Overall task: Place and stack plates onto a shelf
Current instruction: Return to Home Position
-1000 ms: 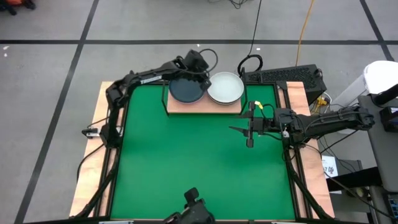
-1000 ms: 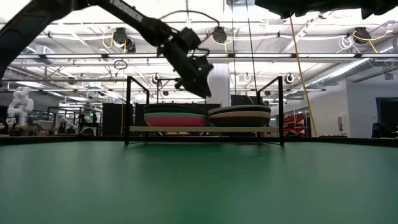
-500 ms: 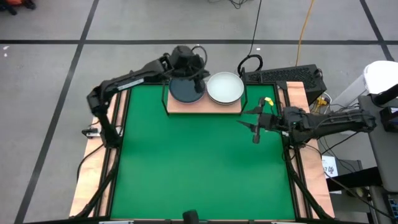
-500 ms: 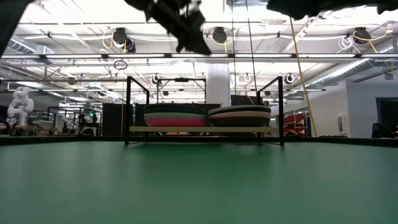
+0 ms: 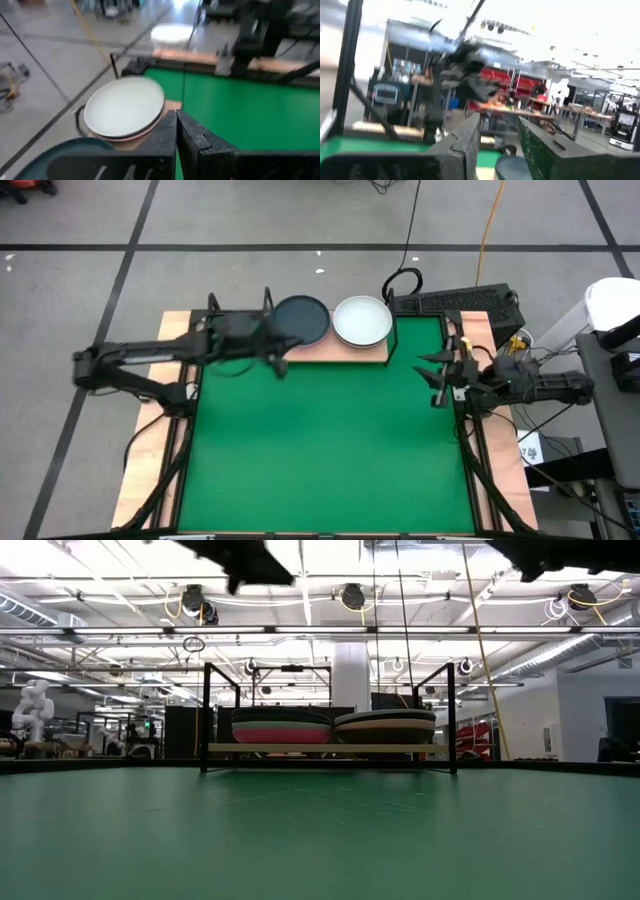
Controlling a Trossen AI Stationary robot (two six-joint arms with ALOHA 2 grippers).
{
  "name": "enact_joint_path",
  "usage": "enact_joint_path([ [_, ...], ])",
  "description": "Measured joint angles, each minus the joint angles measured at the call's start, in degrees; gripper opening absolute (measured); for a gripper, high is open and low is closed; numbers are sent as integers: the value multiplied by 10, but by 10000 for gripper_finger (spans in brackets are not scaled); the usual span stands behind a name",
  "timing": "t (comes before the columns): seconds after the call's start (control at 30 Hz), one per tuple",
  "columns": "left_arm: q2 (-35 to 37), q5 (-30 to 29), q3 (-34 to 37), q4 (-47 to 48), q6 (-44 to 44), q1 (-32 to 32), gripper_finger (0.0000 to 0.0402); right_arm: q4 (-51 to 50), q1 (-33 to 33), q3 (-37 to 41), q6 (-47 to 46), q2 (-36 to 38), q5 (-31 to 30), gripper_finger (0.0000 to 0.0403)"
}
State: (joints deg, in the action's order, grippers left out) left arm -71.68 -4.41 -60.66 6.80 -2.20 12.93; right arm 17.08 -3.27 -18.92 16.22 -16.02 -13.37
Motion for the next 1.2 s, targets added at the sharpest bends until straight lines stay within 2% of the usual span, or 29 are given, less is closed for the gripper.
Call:
enact_joint_path([
  [0.1, 105, -18, 96, -48, 28, -37, 2, 11, 0, 13, -15, 33, 0, 99],
  [0.2, 212, -46, 179, -89, 43, -71, 2, -23, 0, 18, -19, 58, -1, 72],
  [0.37, 370, -63, 283, -141, 42, -108, 2, -83, 0, 19, -44, 88, -1, 11],
  [0.53, 484, -69, 352, -144, 36, -117, 2, -103, 0, 19, -47, 112, -1, 8],
  [0.73, 576, -70, 416, -143, 27, -116, 2, -112, 0, 45, -46, 139, -1, 1],
  [0.9, 621, -70, 448, -143, 17, -116, 2, -62, 0, 99, -32, 160, -1, 1],
  [1.07, 650, -62, 457, -95, -33, -115, 1, -17, 2, 123, -2, 159, -21, 0],
  [1.2, 679, -62, 457, -96, -45, -109, 1, -3, 3, 120, 12, 159, -46, 0],
])
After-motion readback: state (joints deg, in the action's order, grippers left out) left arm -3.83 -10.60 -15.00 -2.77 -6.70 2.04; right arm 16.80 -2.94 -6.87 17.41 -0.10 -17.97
